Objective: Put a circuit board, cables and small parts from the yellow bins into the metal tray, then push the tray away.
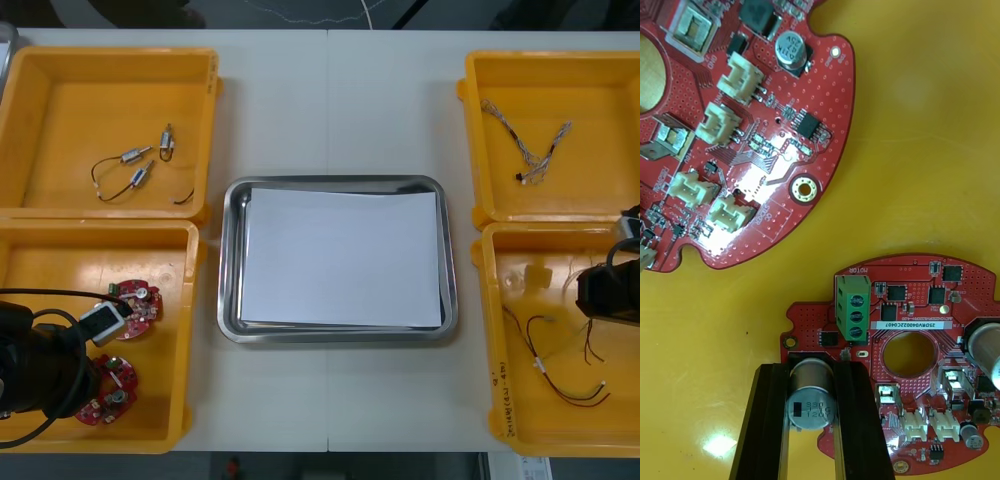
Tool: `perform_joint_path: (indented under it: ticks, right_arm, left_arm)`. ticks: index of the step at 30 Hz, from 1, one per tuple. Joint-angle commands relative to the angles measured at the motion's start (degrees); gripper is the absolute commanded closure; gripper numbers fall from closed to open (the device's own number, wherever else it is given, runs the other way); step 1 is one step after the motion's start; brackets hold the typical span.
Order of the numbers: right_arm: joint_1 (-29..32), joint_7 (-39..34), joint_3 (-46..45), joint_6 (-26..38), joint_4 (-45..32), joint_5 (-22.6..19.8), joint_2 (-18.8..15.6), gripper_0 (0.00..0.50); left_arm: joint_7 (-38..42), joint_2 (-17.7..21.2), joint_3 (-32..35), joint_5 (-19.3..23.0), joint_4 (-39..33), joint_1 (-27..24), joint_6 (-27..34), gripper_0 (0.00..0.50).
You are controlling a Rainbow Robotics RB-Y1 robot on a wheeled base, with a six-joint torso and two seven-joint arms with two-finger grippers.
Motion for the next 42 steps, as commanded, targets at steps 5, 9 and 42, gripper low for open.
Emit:
perform_joint_path:
  ticks: [5, 9, 42]
  right_arm:
    - [-0.62, 0.68, -6.13, 11.44, -10.48, -1.49, -0.91, 0.500]
    - [-0.53, 1.12, -6.74, 12.19, -14.26, -2.46, -3.19, 0.500]
    - [-0.36, 6.57, -10.70, 12.19, -25.87, -27.33, -18.93, 0.500]
  left_arm:
    - [-0.52, 1.85, 4.15, 2.77, -2.39, -1.09, 3.23, 0.500]
    - [-0.25, 1.85, 8.54, 6.73, -4.59, -1.09, 8.06, 0.500]
    - [19.35, 1.85, 8.54, 19.82, -10.74, -27.19, 33.46, 0.500]
